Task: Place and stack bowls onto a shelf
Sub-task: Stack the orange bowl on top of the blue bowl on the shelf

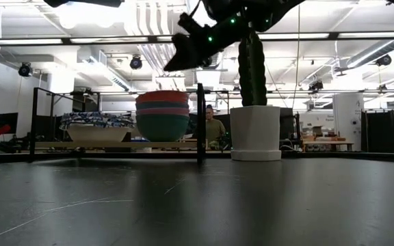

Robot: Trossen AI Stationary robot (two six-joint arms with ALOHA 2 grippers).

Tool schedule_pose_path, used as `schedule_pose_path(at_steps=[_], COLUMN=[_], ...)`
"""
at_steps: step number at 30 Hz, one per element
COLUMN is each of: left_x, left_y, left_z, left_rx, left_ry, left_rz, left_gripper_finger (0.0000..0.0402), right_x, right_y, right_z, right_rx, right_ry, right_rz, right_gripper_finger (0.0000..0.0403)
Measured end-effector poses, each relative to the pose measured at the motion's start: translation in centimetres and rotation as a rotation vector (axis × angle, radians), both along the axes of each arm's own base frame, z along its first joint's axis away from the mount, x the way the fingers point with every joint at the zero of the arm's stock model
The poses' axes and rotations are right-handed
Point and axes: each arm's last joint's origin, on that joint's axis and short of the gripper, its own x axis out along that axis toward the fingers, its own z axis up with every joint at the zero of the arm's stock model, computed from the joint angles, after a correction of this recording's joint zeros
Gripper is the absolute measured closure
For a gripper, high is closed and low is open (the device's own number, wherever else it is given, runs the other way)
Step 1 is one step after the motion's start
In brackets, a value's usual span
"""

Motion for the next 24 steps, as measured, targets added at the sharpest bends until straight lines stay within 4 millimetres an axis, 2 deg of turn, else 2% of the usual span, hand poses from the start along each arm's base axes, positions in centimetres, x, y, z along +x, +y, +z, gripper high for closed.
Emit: schedule_pose_path(at_steps=[4,9,12,19,24], left_x=[0.0,-0.1,-0.1,-0.1,-0.1], left_y=[0.0,0.0,0.0,0.1,0.1], left_z=[0.0,-0.1,-0.1,-0.1,-0.1], left_rx=[0.003,0.008,0.008,0.011,0.012], left_ry=[0.004,0.009,0.010,0.013,0.013], left_rz=[0.000,0.000,0.001,0.001,0.001], left_gripper_finger=[0.0267,0.0267,0.0267,0.0267,0.0267], right_x=[0.7,1.8,2.0,2.1,2.0], right_y=[-0.1,-0.7,-1.0,-1.0,-1.1], right_z=[-0.2,-2.8,-3.6,-3.3,-3.7], right_rx=[0.023,0.033,0.044,0.059,0.058], right_ry=[-0.073,-0.035,-0.021,-0.060,-0.024], right_rz=[0.010,0.001,-0.007,-0.013,-0.056], right_gripper_finger=[0.0309,0.0334,0.0346,0.0355,0.0355])
